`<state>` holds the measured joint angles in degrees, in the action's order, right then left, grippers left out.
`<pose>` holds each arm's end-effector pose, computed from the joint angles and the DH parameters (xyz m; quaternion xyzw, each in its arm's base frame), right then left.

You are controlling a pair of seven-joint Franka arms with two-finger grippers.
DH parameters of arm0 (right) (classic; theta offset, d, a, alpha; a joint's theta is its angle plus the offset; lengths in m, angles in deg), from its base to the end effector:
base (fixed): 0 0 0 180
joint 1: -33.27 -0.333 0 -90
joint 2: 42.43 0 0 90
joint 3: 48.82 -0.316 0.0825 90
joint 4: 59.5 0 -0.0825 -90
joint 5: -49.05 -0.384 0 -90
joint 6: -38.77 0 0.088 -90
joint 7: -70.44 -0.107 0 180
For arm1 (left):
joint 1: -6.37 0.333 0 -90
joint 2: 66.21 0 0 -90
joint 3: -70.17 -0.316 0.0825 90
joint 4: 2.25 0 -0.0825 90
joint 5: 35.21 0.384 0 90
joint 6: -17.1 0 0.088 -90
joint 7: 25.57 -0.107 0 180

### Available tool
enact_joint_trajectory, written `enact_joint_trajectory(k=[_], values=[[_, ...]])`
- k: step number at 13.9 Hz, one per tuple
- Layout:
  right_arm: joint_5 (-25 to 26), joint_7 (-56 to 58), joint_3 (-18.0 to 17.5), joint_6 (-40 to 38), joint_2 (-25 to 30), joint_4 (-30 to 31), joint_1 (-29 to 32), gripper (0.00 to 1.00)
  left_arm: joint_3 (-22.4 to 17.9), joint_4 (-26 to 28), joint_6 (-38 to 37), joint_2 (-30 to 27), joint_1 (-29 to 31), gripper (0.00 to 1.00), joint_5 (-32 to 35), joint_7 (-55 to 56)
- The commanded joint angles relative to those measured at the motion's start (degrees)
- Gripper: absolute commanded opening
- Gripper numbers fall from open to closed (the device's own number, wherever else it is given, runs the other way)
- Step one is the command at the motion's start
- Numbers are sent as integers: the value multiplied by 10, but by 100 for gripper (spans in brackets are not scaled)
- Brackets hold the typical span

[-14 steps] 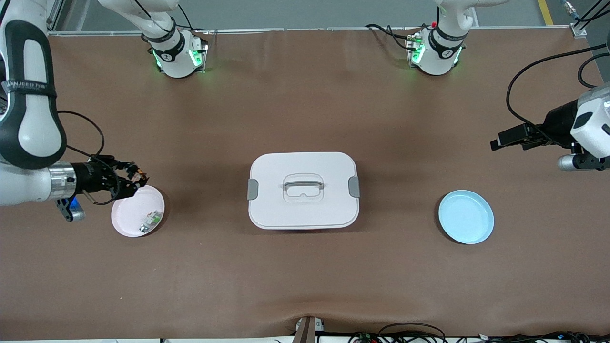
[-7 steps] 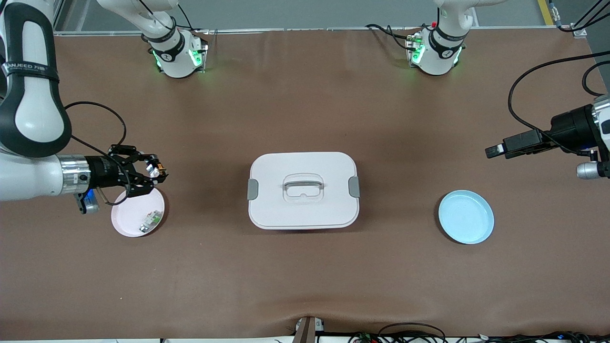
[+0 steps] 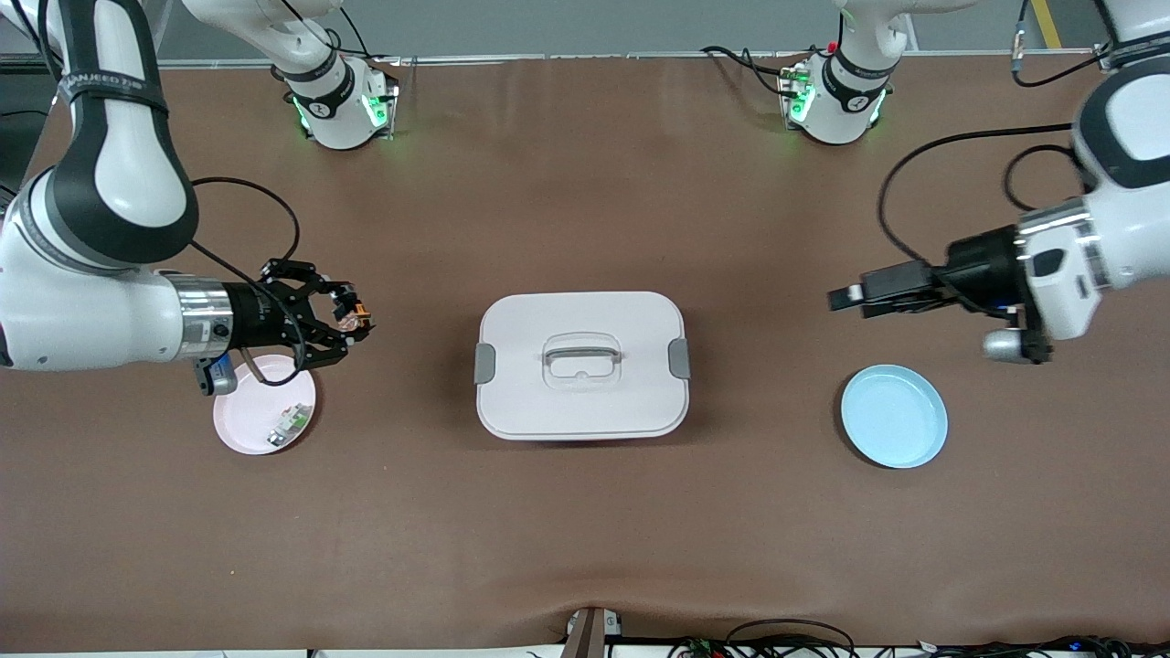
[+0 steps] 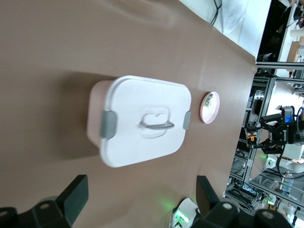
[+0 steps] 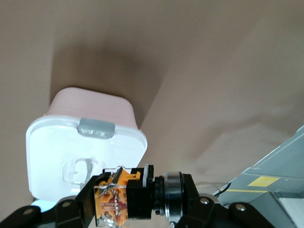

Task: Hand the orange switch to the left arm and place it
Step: 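Lift the switch with the right gripper while the left gripper moves inward, then carry the switch over the box toward the approaching left gripper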

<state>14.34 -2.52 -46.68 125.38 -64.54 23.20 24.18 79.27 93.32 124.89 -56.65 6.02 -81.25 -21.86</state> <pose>0.6299 0.1447 0.4657 -0.7761 0.5392 0.3020 0.1253 0.6084 -0.1493 0.5323 0.9194 0.0657 -0.0232 0.3871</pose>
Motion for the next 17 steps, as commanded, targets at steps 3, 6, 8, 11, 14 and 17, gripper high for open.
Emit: enact_joint_trajectory(k=[3, 6, 8, 11, 14, 17], values=[[-21, -90, 5, 31, 2, -14, -45, 0, 60, 41, 89, -5, -4, 100, -15, 9], [-21, -129, 6, 49, -6, -28, -75, 0, 90, 62, 148, 0, -17, 100, -25, 46], [-21, -159, 5, 72, -7, -32, -93, 0, 91, 76, 187, 2, -42, 100, -46, 48], [-21, -181, 5, 88, -16, -40, -110, 0, 91, 99, 246, 2, -78, 100, -94, 49], [-34, -207, 5, 116, -19, -40, -125, 0, 91, 110, 295, 3, -120, 100, -117, 83], [-48, -217, 5, 128, -26, -42, -131, 0, 91, 110, 335, 8, -155, 100, -118, 120]])
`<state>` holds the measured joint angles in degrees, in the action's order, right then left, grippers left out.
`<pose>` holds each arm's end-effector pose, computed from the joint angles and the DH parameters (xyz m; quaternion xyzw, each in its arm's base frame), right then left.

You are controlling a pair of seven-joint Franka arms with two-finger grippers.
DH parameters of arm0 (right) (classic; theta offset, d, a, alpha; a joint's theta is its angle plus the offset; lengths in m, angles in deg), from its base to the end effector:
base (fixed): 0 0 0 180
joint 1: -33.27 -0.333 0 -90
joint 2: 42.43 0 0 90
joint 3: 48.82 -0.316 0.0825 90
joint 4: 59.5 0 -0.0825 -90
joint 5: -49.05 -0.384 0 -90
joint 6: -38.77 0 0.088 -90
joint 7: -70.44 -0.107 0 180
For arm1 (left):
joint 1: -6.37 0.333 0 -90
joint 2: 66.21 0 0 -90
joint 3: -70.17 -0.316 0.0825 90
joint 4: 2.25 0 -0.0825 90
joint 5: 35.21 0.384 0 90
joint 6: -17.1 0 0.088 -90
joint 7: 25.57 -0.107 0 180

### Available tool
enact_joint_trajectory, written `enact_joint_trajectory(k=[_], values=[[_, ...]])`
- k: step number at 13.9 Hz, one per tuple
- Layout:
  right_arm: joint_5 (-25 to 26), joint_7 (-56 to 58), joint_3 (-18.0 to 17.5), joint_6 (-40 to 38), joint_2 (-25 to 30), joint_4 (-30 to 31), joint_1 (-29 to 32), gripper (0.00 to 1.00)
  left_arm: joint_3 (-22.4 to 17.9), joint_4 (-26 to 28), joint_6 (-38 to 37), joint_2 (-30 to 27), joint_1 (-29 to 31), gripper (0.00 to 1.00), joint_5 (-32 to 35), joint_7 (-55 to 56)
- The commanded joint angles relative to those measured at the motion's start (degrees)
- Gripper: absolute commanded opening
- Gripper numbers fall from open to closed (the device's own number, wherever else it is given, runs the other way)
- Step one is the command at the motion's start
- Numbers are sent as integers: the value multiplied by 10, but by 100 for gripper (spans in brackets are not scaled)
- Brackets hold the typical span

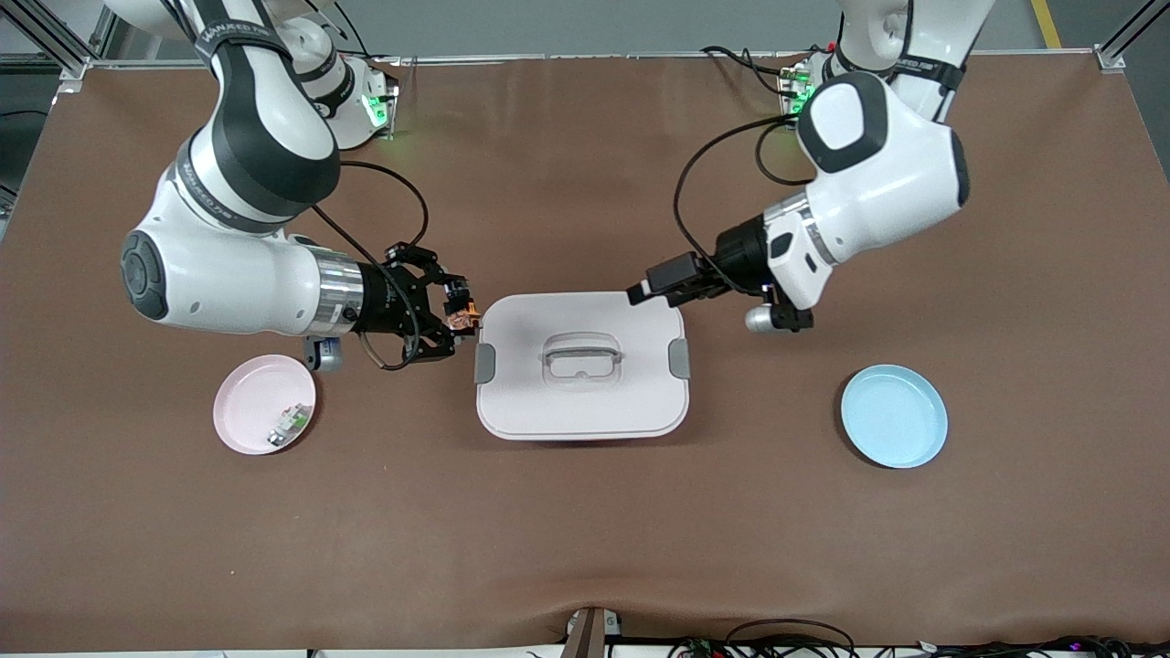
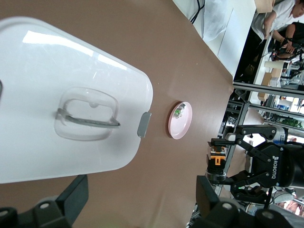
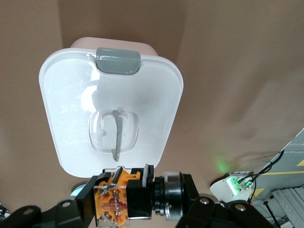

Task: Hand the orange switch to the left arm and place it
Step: 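Carry the switch over the box toward the approaching left gripper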

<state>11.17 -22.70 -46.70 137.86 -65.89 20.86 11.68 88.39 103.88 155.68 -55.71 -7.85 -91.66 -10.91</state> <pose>0.6184 0.2829 0.4826 -0.7204 0.6187 0.2804 0.1402 0.5442 -0.3375 0.4716 0.8876 0.1585 -0.0091 0.4324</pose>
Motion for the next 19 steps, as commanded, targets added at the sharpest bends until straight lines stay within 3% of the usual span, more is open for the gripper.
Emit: enact_joint_trajectory(k=[1, 7, 13, 19], values=[[-16, -15, 5, 6, -14, -19, -10, 0, 0, 4, 37, 3, -22, 100, -14, 12], [-14, -65, 5, 13, -40, -60, -41, 0, 0, 2, 111, 19, -85, 100, -23, 68], [-16, -78, 5, 58, -52, -60, -67, 0, 0, -1, 137, 24, -101, 100, -25, 100], [-32, -85, -1, 51, -52, -62, -78, 0, 0, -12, 179, 49, -122, 100, -32, 109]])
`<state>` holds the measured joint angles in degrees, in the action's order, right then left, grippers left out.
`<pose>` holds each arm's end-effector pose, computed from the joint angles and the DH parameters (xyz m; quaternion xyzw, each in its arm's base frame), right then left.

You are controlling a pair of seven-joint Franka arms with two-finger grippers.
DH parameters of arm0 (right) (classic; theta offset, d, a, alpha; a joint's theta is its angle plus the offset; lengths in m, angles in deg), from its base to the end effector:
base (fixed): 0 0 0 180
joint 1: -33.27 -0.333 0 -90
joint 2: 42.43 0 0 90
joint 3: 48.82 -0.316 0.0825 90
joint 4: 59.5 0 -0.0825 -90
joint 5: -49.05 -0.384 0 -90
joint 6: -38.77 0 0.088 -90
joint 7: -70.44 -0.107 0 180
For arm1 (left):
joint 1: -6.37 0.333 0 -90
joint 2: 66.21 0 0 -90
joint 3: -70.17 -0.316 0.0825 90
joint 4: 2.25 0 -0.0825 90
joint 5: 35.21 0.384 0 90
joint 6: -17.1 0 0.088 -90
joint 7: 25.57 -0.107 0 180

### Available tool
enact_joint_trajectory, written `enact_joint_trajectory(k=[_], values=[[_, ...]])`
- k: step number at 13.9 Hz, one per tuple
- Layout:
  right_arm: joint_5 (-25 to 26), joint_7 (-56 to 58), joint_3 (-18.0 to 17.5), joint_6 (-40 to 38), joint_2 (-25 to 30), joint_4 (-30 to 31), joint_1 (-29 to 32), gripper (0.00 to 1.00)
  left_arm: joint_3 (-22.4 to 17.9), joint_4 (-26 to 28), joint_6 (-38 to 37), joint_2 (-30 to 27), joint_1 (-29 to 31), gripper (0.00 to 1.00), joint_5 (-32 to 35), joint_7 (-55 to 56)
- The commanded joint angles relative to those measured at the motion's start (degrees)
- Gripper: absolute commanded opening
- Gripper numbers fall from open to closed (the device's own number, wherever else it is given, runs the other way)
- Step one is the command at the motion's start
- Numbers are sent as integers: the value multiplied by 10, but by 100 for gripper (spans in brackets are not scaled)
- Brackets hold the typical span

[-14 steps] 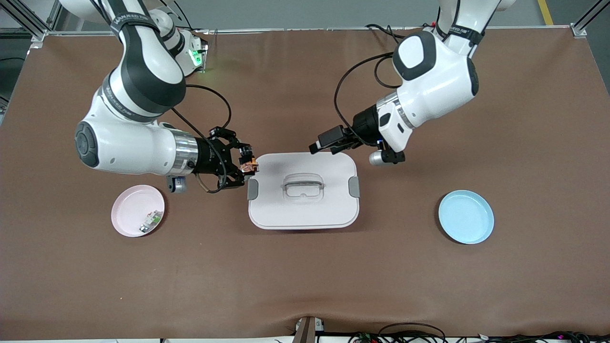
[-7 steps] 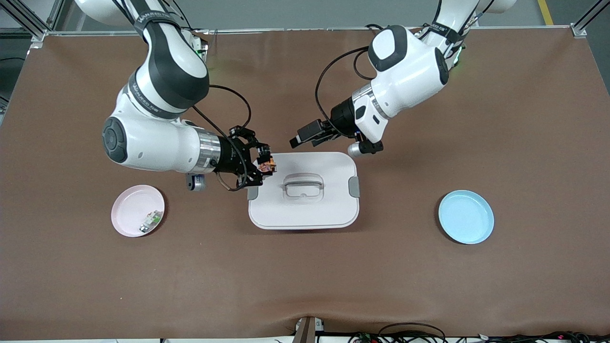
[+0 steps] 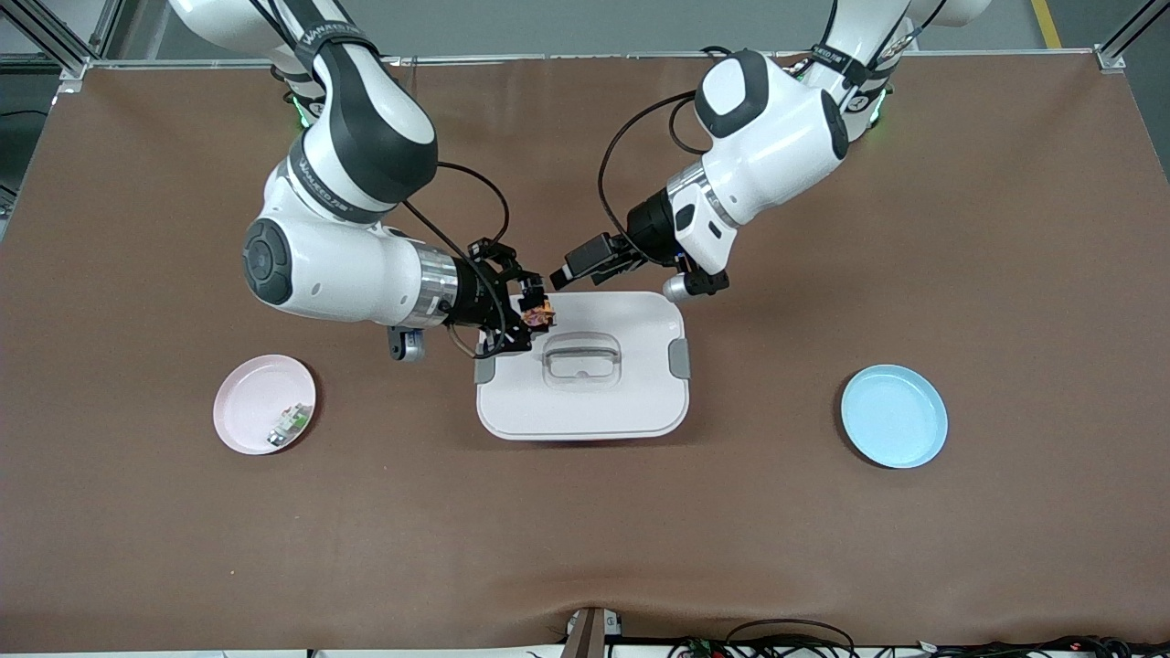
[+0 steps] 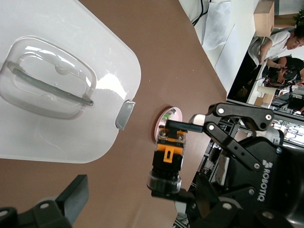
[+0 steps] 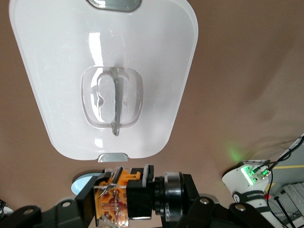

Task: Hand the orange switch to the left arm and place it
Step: 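Carry the switch over the box toward the approaching left gripper, then grasp the switch with the left gripper and open the right gripper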

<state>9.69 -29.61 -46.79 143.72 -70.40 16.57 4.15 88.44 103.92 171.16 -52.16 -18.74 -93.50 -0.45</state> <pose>0.6042 0.3724 0.4718 -0.7105 0.6276 0.2816 0.1485 0.5039 -0.4180 0.4498 0.8672 0.2337 -0.0005 0.4398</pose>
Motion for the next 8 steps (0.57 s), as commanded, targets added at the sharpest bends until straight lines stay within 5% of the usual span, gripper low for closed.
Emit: enact_joint_trajectory(k=[1, 8], values=[[-18, -16, -2, -7, -7, -20, -4, 0, -1, -13, 36, 19, -20, 100, -14, 5], [-17, -33, -10, -5, -8, -26, -26, 0, -1, -26, 48, 33, -30, 100, -14, 10]])
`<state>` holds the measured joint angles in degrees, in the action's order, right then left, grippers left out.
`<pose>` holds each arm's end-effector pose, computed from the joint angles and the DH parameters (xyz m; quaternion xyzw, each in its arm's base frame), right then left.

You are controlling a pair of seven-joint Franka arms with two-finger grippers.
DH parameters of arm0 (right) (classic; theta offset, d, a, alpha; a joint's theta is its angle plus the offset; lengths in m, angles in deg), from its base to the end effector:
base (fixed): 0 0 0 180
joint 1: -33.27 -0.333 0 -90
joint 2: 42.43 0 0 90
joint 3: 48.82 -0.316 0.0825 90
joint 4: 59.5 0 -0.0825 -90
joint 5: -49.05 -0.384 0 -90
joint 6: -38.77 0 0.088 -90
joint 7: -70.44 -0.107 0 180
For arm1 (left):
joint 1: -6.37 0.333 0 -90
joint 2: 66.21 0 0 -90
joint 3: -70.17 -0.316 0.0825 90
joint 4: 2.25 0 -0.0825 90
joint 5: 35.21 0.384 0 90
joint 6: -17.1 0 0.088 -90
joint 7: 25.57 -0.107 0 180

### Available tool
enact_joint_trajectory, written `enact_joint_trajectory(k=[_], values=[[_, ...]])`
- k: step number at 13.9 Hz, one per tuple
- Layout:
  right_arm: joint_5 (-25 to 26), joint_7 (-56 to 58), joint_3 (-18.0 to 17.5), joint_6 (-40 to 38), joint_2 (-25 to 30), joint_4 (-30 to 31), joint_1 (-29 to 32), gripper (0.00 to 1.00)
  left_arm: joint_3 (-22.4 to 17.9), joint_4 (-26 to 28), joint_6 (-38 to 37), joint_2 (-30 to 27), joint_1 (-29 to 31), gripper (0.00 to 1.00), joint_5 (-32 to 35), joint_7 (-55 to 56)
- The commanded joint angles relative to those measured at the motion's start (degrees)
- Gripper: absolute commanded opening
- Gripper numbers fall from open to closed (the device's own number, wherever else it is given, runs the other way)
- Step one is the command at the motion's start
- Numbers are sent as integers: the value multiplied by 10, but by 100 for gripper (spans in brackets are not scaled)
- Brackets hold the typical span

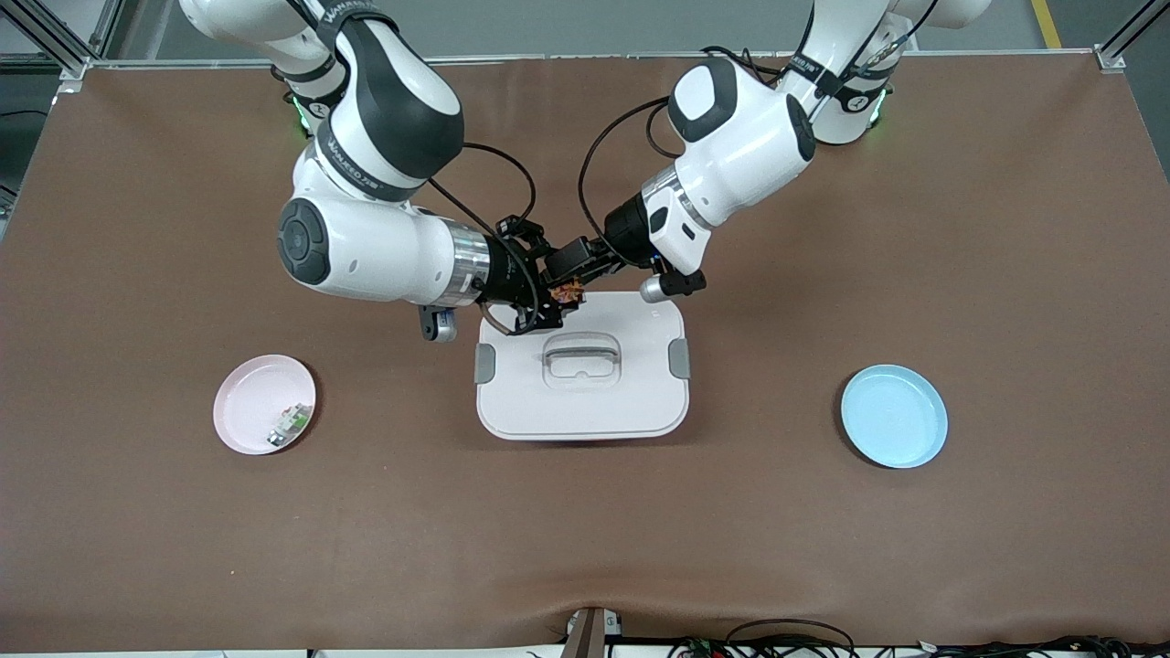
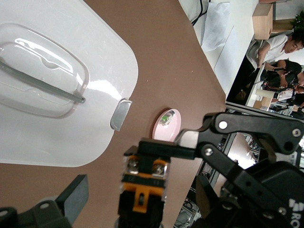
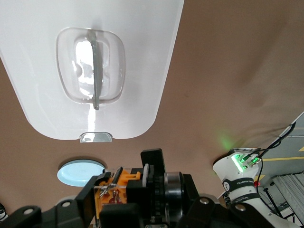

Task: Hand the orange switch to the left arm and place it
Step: 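Grasp the switch with the left gripper and open the right gripper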

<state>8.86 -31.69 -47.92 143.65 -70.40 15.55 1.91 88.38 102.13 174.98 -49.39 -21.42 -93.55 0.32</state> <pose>0.5838 0.4066 0.4814 -0.7144 0.6169 0.2960 0.1466 0.4995 -0.4405 0.4389 0.8642 0.2389 0.0072 0.4428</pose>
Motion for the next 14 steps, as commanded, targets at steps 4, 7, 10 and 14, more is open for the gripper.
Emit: enact_joint_trajectory(k=[4, 7, 10, 14], values=[[-8, -12, 2, -4, -8, -16, -4, 0, 0, -4, 9, 3, -1, 100, -13, 1], [-8, -12, 1, -3, -8, -16, -5, 0, 0, -3, 9, 3, -1, 92, -13, 2], [-8, -11, 1, 0, -9, -16, -5, 0, 0, -2, 8, 2, 1, 49, -13, 0], [-8, -10, 2, 0, -12, -15, -5, 0, 0, 3, 8, -2, 1, 12, -13, 1]])
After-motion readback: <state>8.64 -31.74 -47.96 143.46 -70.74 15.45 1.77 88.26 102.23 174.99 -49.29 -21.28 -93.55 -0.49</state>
